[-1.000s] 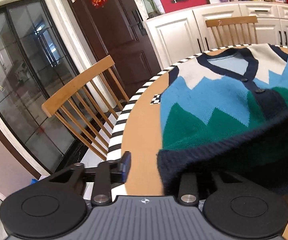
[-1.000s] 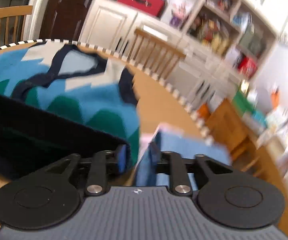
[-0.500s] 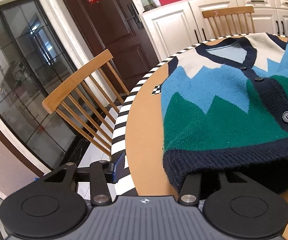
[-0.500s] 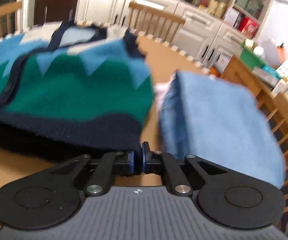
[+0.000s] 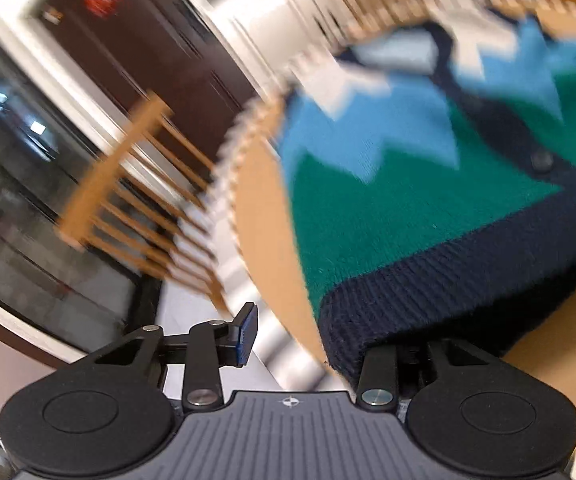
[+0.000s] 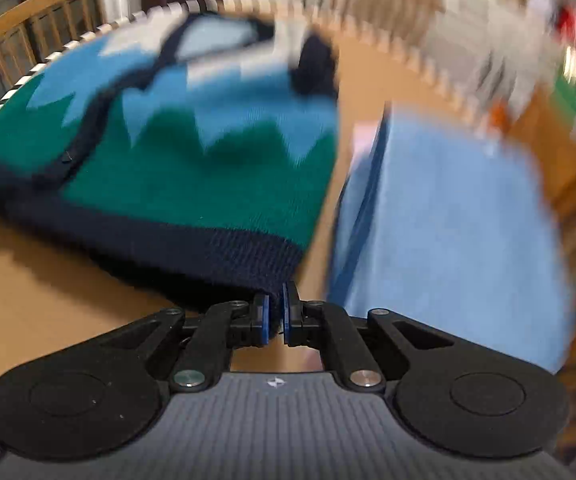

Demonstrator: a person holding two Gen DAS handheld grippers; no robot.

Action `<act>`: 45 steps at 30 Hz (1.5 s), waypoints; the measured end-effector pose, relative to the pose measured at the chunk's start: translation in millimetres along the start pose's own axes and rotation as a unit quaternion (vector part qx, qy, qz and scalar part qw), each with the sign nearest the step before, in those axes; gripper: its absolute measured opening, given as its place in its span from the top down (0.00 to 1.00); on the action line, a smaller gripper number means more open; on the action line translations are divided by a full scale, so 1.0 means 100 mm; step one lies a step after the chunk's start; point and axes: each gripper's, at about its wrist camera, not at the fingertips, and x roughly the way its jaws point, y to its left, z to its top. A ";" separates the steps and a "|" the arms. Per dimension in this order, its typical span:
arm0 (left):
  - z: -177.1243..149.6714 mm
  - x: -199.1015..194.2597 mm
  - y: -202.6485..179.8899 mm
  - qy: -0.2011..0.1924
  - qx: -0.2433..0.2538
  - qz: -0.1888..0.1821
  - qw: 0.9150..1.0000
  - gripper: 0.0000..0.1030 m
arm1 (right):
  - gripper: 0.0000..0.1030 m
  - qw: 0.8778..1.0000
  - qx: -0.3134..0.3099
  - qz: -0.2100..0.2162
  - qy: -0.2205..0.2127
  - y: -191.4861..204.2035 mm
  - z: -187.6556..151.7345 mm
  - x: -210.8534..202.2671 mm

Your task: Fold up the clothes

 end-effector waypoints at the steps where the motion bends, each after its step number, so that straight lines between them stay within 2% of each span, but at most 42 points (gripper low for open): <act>1: -0.04 0.01 -0.04 0.010 0.000 -0.012 1.000 0.60 | 0.92 1.000 0.011 0.009 0.017 0.01 -0.04 0.05; 2: -0.07 -0.02 -0.06 0.010 0.002 -0.018 1.000 0.61 | 0.91 0.999 0.008 0.009 0.030 0.02 -0.04 0.08; 4: -0.09 -0.12 -0.07 0.003 0.024 -0.024 0.999 0.58 | 0.81 0.999 -0.006 0.006 0.054 0.03 -0.04 0.06; 5: -0.10 -0.17 -0.07 -0.001 0.036 -0.026 0.999 0.54 | 0.76 0.998 -0.012 0.005 0.065 0.04 -0.04 0.05; 6: -0.11 -0.23 -0.05 -0.003 0.044 -0.030 0.999 0.49 | 0.65 0.997 -0.012 0.008 0.070 0.01 -0.03 -0.01; 7: -0.10 -0.29 0.00 -0.003 0.048 -0.032 0.998 0.45 | 0.64 0.997 -0.013 0.012 0.074 -0.02 -0.01 -0.07; 9: -0.09 -0.41 0.13 -0.004 0.047 -0.041 0.998 0.34 | 0.63 0.998 -0.010 0.021 0.057 -0.11 0.07 -0.27; 10: -0.07 -0.47 0.21 -0.004 0.040 -0.047 0.998 0.32 | 0.59 0.999 0.001 0.028 0.037 -0.17 0.14 -0.38; 11: -0.05 -0.50 0.28 -0.002 0.027 -0.054 0.998 0.26 | 0.55 0.999 0.012 0.035 0.016 -0.23 0.22 -0.49; 12: -0.02 -0.51 0.35 0.005 0.013 -0.064 0.998 0.22 | 0.44 0.999 0.028 0.045 -0.011 -0.29 0.32 -0.57; 13: 0.00 -0.52 0.42 0.013 -0.001 -0.076 0.997 0.21 | 0.39 0.996 0.046 0.054 -0.048 -0.37 0.44 -0.65; 16: 0.04 -0.46 0.60 0.031 -0.052 -0.138 0.989 0.20 | 0.39 0.988 0.080 0.072 -0.113 -0.55 0.81 -0.71; 17: 0.05 -0.44 0.60 0.038 -0.053 -0.147 0.987 0.20 | 0.39 0.984 0.090 0.080 -0.133 -0.59 0.91 -0.67; 20: 0.03 -0.43 0.55 0.053 -0.012 -0.160 0.986 0.20 | 0.39 0.974 0.116 0.110 -0.159 -0.71 1.28 -0.45; 22: -0.04 -0.48 0.52 0.045 0.025 -0.170 0.984 0.20 | 0.39 0.975 0.120 0.109 -0.153 -0.70 1.54 -0.27; 25: -0.04 -0.44 0.56 0.043 0.043 -0.189 0.980 0.19 | 0.39 0.978 0.111 0.099 -0.147 -0.68 1.83 -0.06; 26: -0.02 -0.40 0.59 0.045 0.040 -0.220 0.974 0.18 | 0.39 0.979 0.109 0.103 -0.142 -0.66 1.89 0.01; 27: 0.00 -0.32 0.65 0.054 0.026 -0.267 0.962 0.18 | 0.39 0.979 0.107 0.106 -0.137 -0.63 1.94 0.09; 29: 0.06 -0.15 0.75 0.075 -0.030 -0.330 0.940 0.18 | 0.39 0.979 0.103 0.119 -0.128 -0.58 2.01 0.25; 30: 0.10 -0.06 0.82 0.085 -0.070 -0.364 0.925 0.18 | 0.39 0.980 0.101 0.124 -0.122 -0.53 2.00 0.29; 32: 0.15 0.08 0.89 0.110 -0.132 -0.435 0.884 0.18 | 0.39 0.980 0.099 0.132 -0.113 -0.42 1.99 0.30; 33: 0.17 0.09 0.90 0.111 -0.142 -0.451 0.874 0.18 | 0.38 0.980 0.097 0.138 -0.109 -0.38 1.99 0.30; 34: 0.20 0.05 0.88 0.101 -0.127 -0.444 0.881 0.17 | 0.36 0.980 0.094 0.142 -0.106 -0.35 1.97 0.31; 35: 0.22 0.00 0.84 0.092 -0.090 -0.426 0.895 0.14 | 0.36 0.980 0.092 0.142 -0.103 -0.34 1.96 0.30; 36: 0.23 -0.04 0.79 0.091 -0.045 -0.413 0.905 0.14 | 0.36 0.981 0.088 0.139 -0.100 -0.33 1.94 0.30; 37: 0.23 -0.06 0.77 0.095 -0.014 -0.411 0.907 0.14 | 0.36 0.982 0.085 0.136 -0.098 -0.34 1.93 0.30; 40: 0.23 -0.14 0.87 0.116 0.014 -0.451 0.885 0.15 | 0.36 0.983 0.091 0.132 -0.090 -0.43 1.89 0.30; 42: 0.30 -0.17 1.06 0.096 -0.004 -0.447 0.889 0.13 | 0.35 0.982 0.101 0.133 -0.093 -0.51 1.89 0.29; 44: 0.46 -0.10 1.36 0.069 -0.069 -0.437 0.894 0.12 | 0.35 0.978 0.121 0.137 -0.096 -0.63 1.93 0.30; 45: 0.56 -0.05 1.50 0.052 -0.110 -0.427 0.896 0.06 | 0.33 0.975 0.135 0.144 -0.100 -0.71 1.98 0.31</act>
